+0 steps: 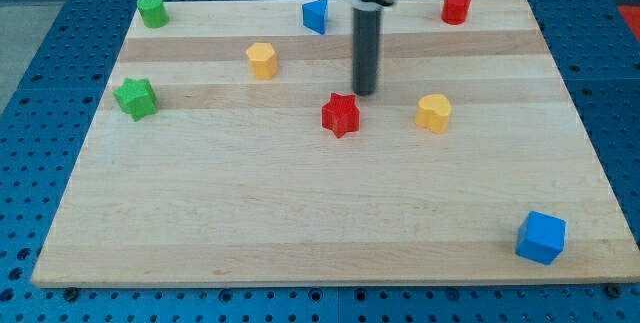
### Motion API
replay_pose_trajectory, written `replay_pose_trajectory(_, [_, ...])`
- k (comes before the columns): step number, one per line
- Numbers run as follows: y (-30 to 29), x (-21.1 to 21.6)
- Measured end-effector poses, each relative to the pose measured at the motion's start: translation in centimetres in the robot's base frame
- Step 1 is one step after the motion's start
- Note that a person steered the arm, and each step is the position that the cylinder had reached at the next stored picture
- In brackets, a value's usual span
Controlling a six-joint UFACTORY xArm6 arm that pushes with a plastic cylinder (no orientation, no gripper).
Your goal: Push red star towards bottom left corner
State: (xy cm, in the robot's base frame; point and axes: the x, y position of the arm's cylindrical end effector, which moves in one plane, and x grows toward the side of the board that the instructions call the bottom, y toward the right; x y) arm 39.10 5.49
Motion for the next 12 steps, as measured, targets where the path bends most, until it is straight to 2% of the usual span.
replay_pose_trajectory(1, [-1.6,3.4])
replay_pose_trajectory(5, [-13.1,3.9])
replay_pose_trajectory(6, [-16.5,5.3])
replay_pose_trajectory(8, [-20.2,11.8])
replay_pose_trajectory(9, [-22.4,13.5])
replay_pose_trajectory(10, [-24.7,13.5])
replay_pose_trajectory(12, [-25.7,11.0])
